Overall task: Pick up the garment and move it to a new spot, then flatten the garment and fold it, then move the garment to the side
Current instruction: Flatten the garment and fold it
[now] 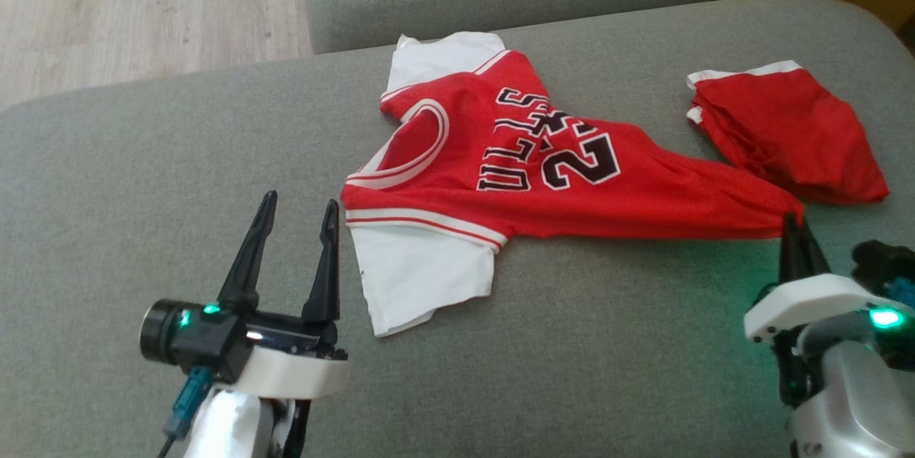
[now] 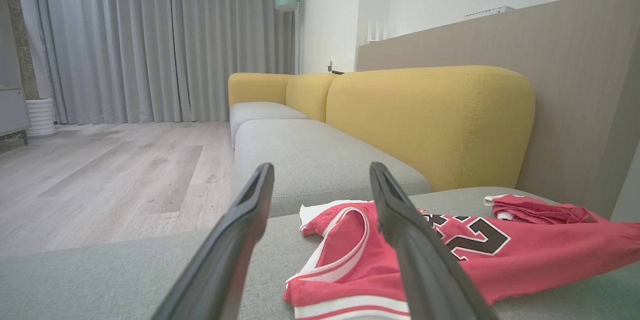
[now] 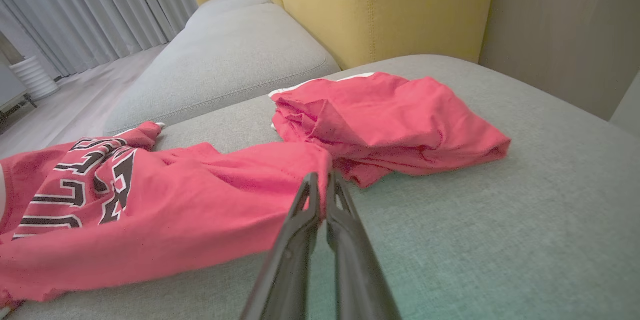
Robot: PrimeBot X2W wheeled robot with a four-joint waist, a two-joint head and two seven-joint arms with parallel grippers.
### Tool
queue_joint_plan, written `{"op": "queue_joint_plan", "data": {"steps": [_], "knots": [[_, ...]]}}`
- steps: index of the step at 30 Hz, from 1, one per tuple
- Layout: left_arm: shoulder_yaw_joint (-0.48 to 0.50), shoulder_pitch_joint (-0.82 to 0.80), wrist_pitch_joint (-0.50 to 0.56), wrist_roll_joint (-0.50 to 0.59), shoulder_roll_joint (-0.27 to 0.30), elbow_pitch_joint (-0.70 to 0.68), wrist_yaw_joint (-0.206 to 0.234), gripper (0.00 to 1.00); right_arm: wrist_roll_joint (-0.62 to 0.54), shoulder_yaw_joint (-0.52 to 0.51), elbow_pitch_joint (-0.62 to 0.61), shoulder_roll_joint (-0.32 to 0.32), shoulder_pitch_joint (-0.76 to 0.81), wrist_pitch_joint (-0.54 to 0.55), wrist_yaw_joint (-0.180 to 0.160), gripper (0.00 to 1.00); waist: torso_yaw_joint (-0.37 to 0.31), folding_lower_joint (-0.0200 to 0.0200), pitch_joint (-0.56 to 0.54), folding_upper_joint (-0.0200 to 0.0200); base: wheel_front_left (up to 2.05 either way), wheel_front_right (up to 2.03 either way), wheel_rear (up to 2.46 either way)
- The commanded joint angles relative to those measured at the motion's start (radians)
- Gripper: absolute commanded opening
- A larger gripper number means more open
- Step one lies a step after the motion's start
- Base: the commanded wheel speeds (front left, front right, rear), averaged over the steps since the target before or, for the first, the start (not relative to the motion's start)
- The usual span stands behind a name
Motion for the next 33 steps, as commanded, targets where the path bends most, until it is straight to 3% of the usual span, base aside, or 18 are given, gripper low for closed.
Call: {"op": "queue_joint_plan", "data": {"steps": [1, 5, 12, 22, 33], "knots": [[0.029, -0.020, -0.005, -0.005, 0.000, -0.030, -0.001, 1.00, -0.002, 0.009, -0.066, -0.002, -0.007, 0.005, -0.001, 0.98, -0.002, 0.0001, -0.004, -0.0001, 0.00, 0.00, 0.00], [0.031, -0.020, -0.005, -0.005, -0.001, -0.030, -0.003, 1.00, 0.013, 0.032, -0.172, -0.002, 0.031, 0.009, -0.001, 1.00, -0.001, 0.0001, -0.008, -0.0001, 0.00, 0.00, 0.00], [0.036, -0.024, -0.005, -0.004, -0.001, -0.028, -0.007, 1.00, 0.157, 0.192, -0.380, -0.002, 0.115, -0.063, -0.001, 1.00, -0.001, 0.0001, -0.002, -0.0001, 0.00, 0.00, 0.00], [0.011, -0.062, -0.001, -0.011, -0.002, 0.024, -0.022, 1.00, 0.180, 0.217, -0.467, -0.002, 0.170, -0.084, -0.001, 1.00, -0.009, 0.0001, 0.028, -0.0001, 0.00, 0.00, 0.00], [0.010, -0.273, 0.241, 0.010, 0.030, 0.310, 0.006, 1.00, 0.190, 0.278, -0.498, -0.002, 0.144, -0.082, -0.001, 1.00, -0.082, 0.0001, 0.107, -0.0001, 0.00, 0.00, 0.00]]}}
